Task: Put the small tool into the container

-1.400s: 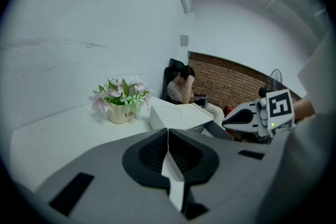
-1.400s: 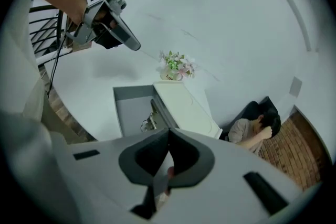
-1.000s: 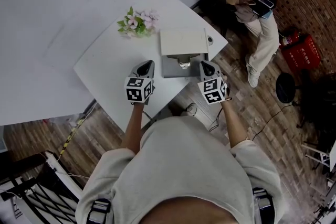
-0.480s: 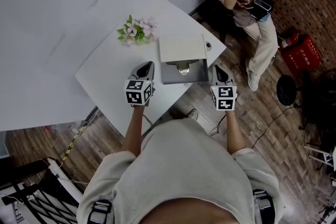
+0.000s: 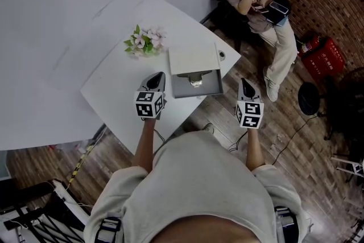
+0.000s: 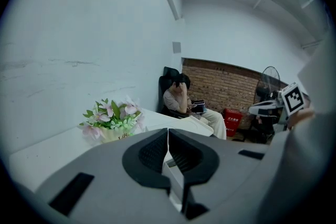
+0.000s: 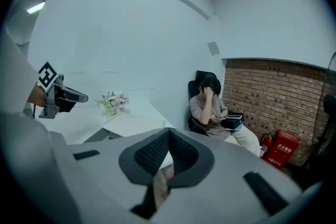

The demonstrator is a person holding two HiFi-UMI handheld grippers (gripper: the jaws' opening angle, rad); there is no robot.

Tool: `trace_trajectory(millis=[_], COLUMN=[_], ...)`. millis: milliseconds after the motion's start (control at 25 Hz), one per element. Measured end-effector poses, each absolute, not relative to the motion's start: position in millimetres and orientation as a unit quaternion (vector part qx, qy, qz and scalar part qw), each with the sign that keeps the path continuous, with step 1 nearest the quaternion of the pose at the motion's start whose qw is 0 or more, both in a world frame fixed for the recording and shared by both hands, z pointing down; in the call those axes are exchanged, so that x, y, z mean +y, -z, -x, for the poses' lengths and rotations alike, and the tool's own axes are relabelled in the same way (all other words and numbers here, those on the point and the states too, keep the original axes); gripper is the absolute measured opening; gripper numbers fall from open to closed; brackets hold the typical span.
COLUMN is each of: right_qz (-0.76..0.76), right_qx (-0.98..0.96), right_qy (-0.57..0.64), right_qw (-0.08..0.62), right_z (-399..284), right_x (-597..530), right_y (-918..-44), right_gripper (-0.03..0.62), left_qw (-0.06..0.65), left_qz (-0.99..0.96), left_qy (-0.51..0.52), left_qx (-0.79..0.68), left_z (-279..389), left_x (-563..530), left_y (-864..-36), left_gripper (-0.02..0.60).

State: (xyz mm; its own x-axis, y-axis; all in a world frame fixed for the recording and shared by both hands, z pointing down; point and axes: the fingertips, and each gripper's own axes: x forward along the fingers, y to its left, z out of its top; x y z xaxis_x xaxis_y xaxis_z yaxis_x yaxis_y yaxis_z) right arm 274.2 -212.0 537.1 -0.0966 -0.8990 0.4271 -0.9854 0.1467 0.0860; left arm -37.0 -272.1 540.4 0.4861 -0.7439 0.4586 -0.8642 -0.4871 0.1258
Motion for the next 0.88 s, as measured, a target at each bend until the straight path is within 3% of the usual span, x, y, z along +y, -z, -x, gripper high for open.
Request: trace_trajectory(millis=[880], right_qz=[-0.661], right_qx=[-0.717], right_qy=[-0.130], right_qw=[0.178], right_z=[-292], right_x=[-209], right_y=[-539], right_gripper=[-0.002], left_qw=[0.180], left_qz=[-0.846], left_qy=[-0.174], left_qx=[-0.471], left_z=[23], left_x=[-283], left_y=[-547], left_gripper=[0.011])
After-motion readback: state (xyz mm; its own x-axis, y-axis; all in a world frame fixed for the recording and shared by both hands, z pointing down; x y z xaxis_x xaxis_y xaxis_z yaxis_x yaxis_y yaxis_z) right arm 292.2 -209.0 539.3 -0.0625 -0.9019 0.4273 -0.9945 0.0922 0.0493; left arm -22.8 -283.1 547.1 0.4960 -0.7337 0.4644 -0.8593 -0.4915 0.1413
